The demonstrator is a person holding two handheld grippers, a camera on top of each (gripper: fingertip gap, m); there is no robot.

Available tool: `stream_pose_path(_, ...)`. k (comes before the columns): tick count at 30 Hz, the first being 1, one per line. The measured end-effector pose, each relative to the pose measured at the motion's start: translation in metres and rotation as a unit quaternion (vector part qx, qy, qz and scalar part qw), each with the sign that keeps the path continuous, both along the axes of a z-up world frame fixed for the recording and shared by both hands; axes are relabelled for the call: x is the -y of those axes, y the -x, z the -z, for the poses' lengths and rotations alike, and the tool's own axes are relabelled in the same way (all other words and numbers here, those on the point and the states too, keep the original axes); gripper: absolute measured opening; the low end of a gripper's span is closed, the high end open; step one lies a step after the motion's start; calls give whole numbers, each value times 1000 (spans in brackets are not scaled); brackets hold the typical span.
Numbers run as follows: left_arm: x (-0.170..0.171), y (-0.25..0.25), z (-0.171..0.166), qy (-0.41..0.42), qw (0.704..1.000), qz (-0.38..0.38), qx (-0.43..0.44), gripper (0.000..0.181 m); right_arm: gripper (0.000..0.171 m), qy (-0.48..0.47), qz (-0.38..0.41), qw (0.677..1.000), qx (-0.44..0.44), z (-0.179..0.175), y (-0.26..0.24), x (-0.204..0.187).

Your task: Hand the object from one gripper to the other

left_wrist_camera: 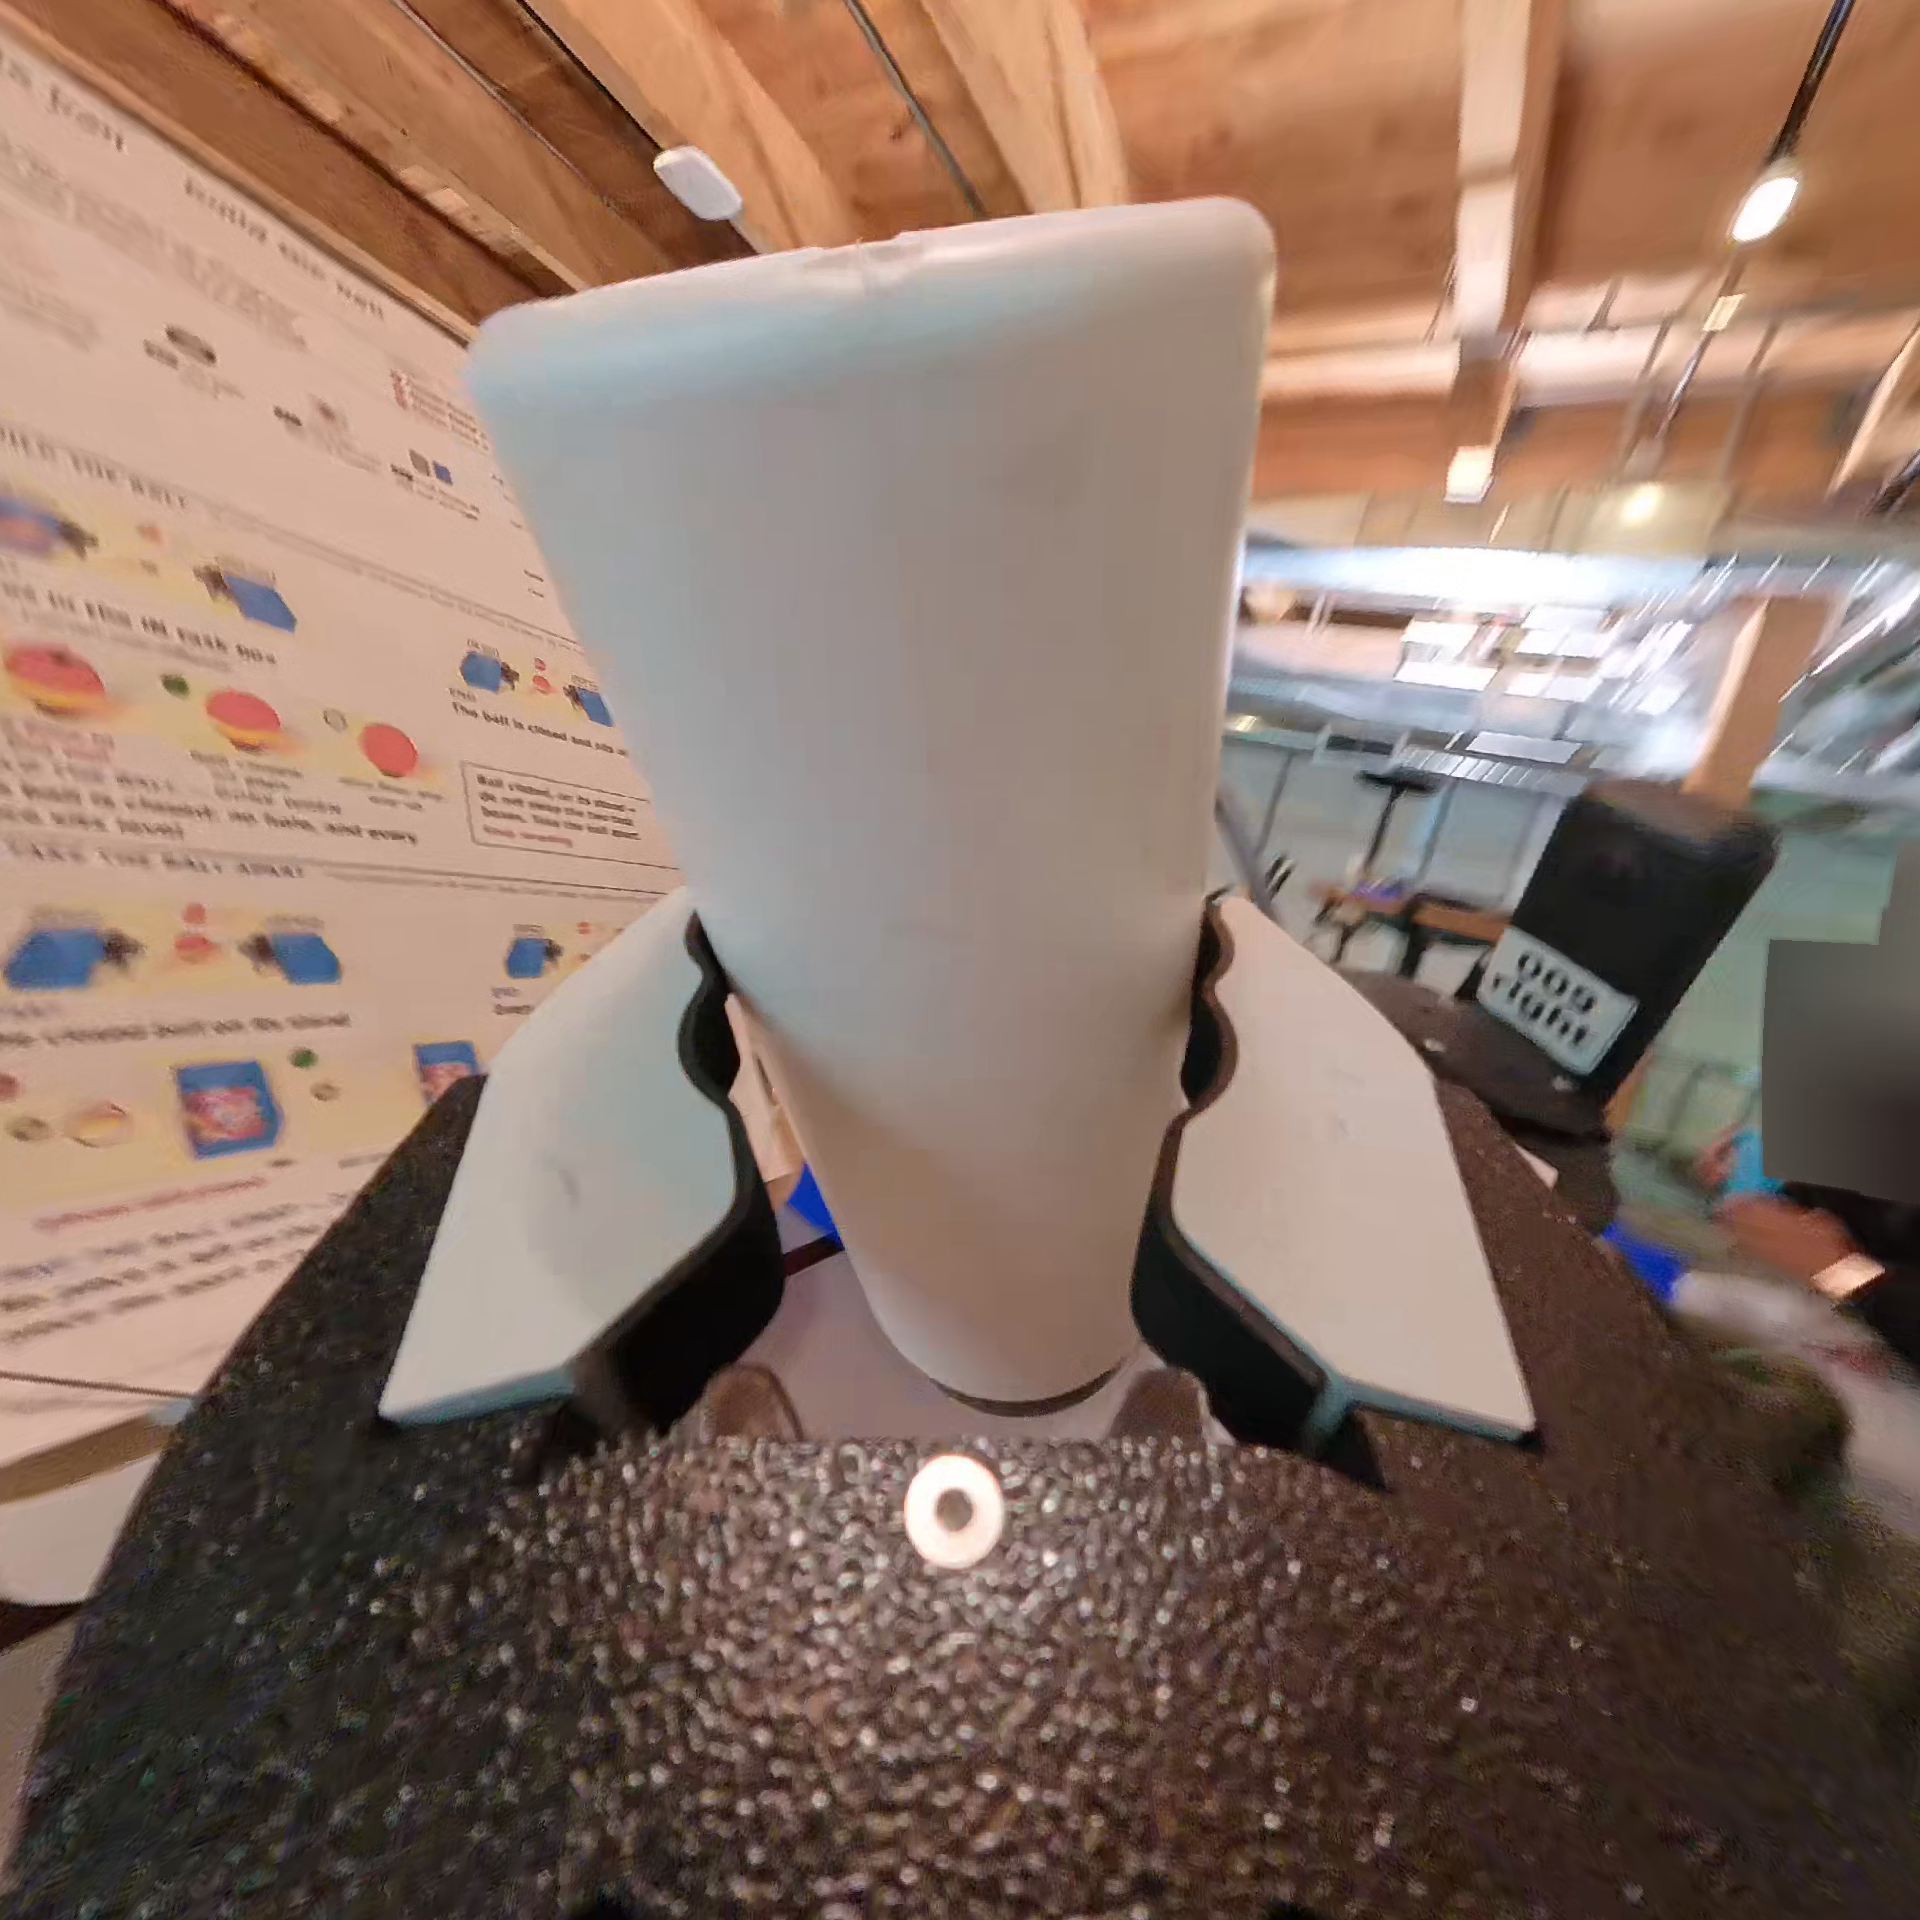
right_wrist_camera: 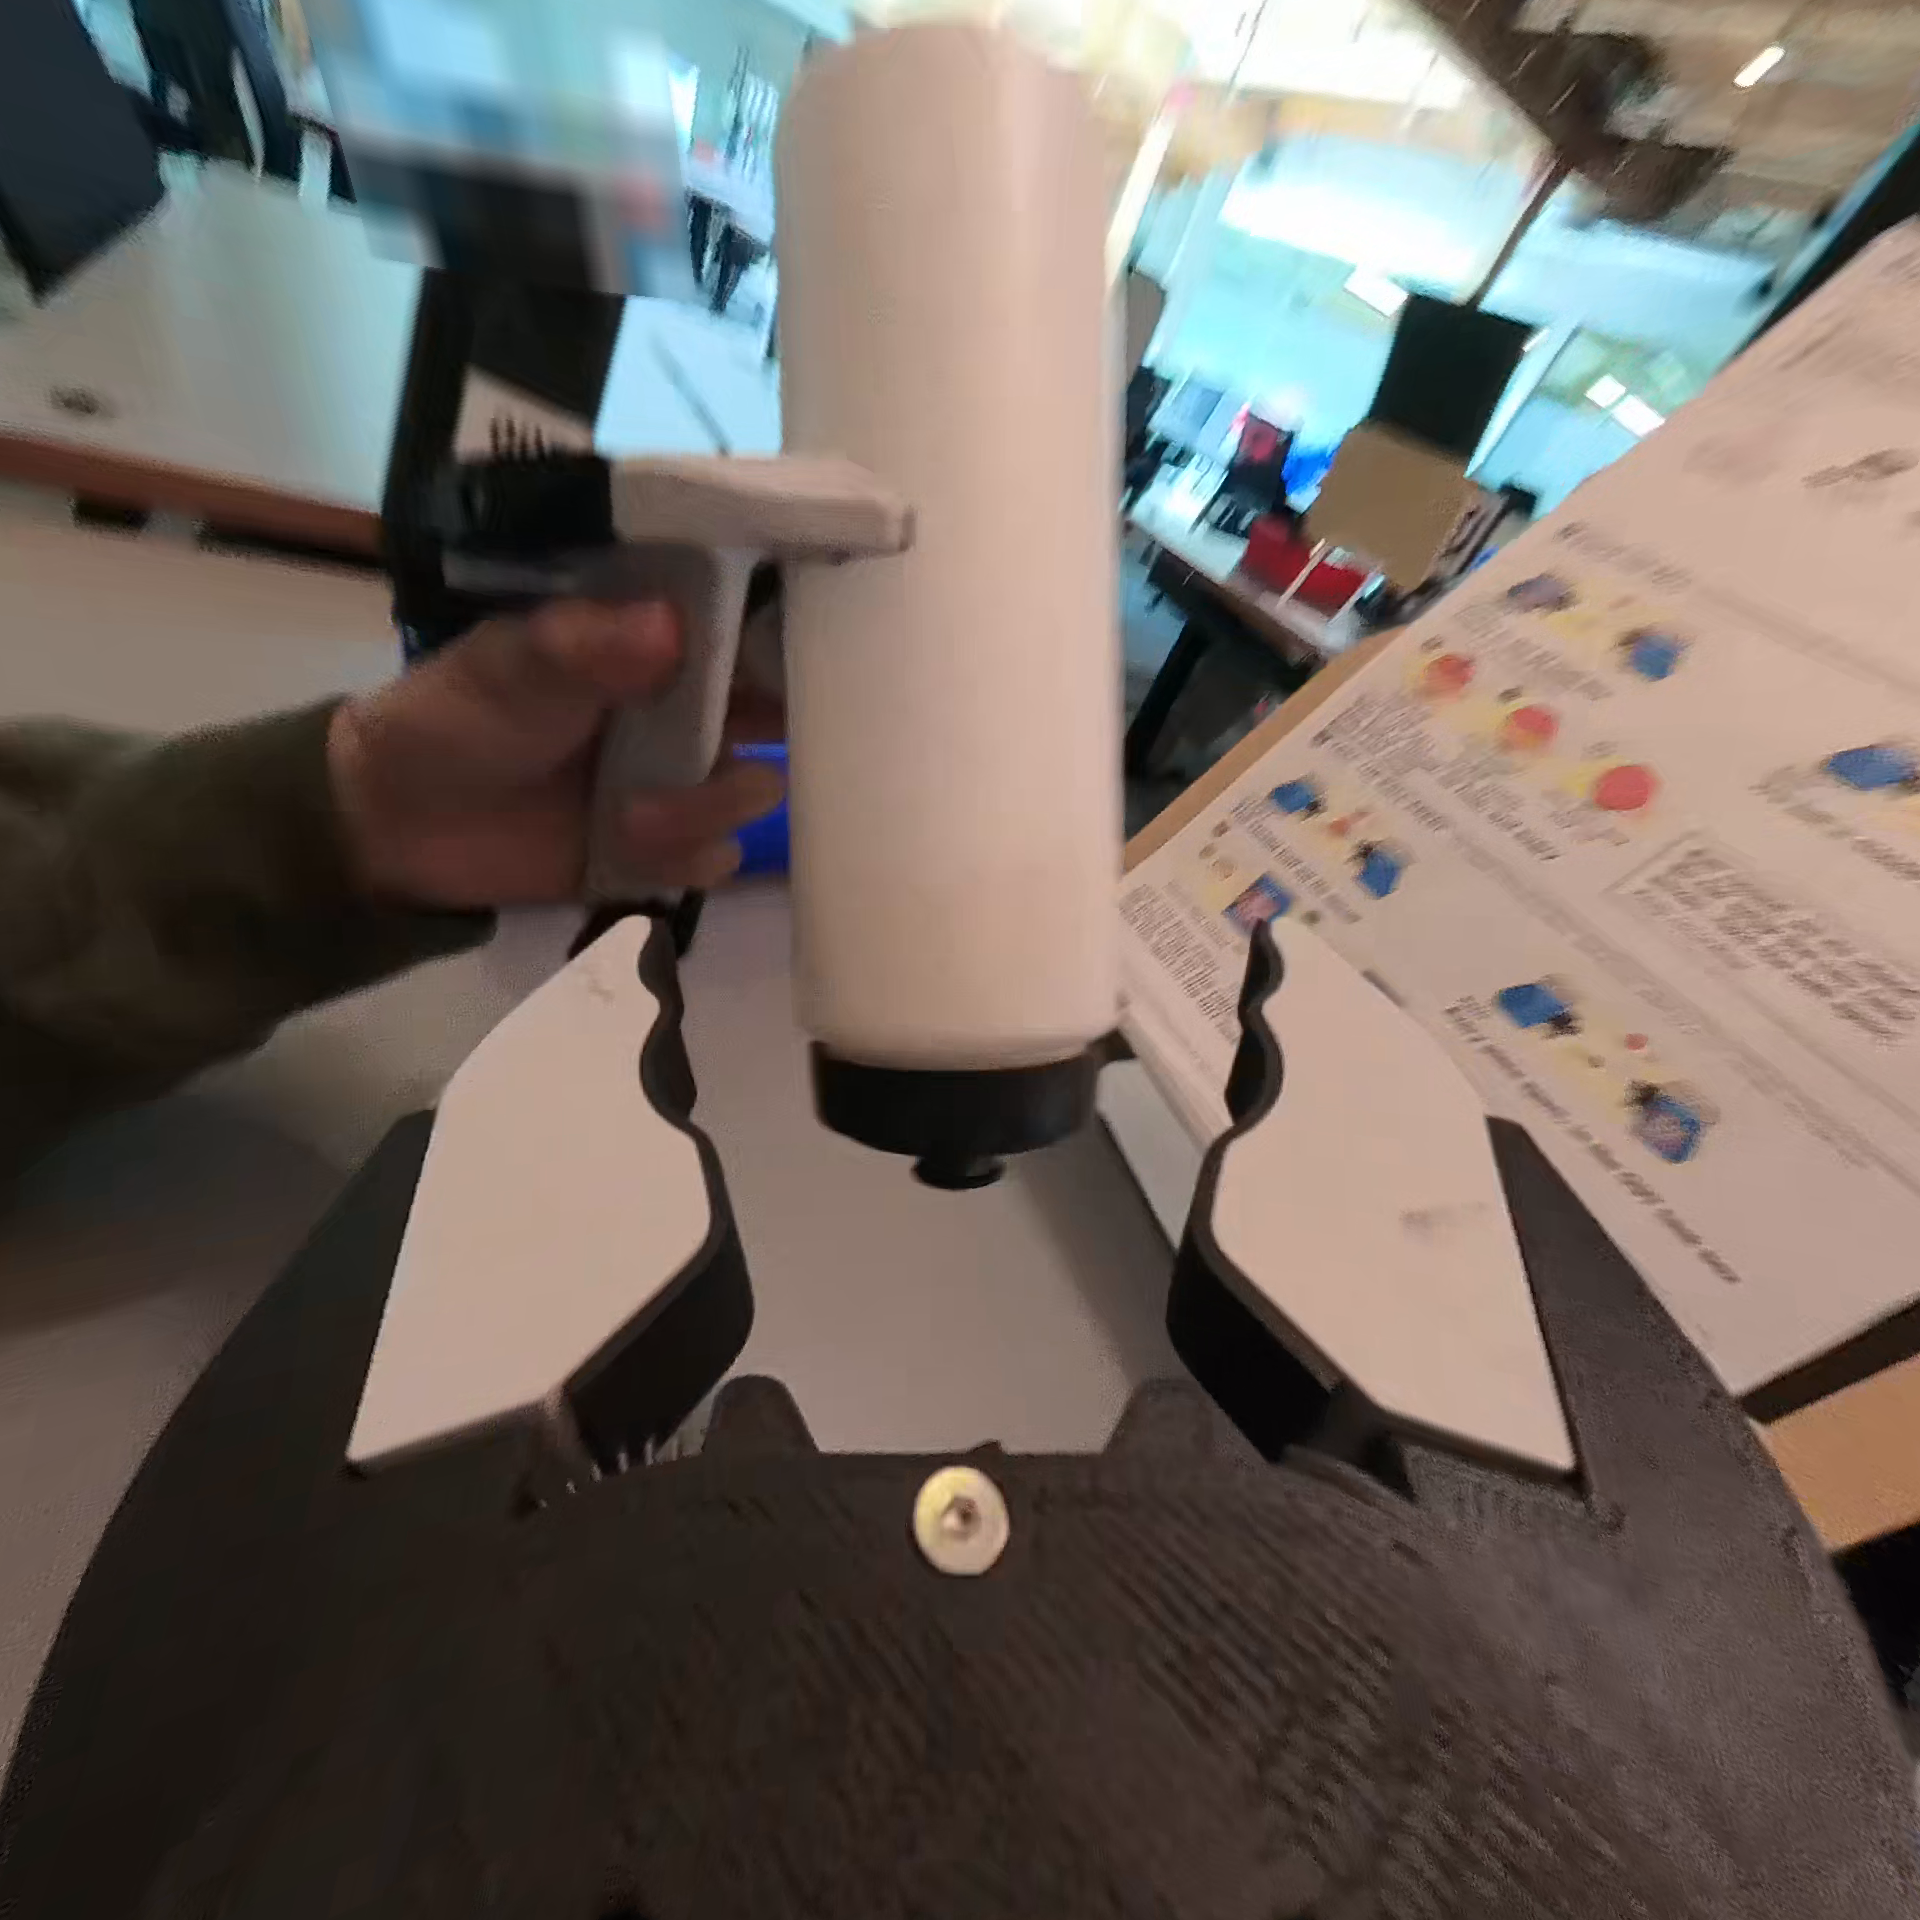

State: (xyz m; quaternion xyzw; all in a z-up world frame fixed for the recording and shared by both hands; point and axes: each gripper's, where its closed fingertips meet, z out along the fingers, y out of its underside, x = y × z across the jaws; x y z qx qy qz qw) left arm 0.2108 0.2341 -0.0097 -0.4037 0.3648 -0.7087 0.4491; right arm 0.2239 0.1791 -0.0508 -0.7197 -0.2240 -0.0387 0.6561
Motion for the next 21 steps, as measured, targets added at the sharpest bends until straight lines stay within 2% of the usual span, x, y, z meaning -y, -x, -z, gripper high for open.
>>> stream_pose_path(4,21,-7,0,-104,992,-62,-48,85,93,22,11,1000,15,19,10,-25)
stream_pose_path(7,31,-10,-2,-129,985,-94,-70,86,86,-11,41,998,35,18,3,-34)
stream_pose_path(11,35,-11,-3,-163,976,-122,-79,87,83,-8,13,1000,16,20,2,-34)
stream_pose_path(13,47,-2,-14,-167,982,-82,-31,83,83,-26,-35,998,-46,11,8,-30)
stream_pose_path(14,50,3,-19,-155,986,-62,-16,91,83,-38,-60,994,-84,5,9,-26)
stream_pose_path(16,52,6,-17,-137,990,-3,-29,99,83,-43,-159,975,-147,-3,20,-8)
stream_pose_path(18,58,10,-4,-158,984,67,-55,109,83,13,-238,959,-156,12,31,10)
stream_pose_path(21,77,27,8,-192,965,171,-44,106,83,90,-291,943,-134,38,43,27)
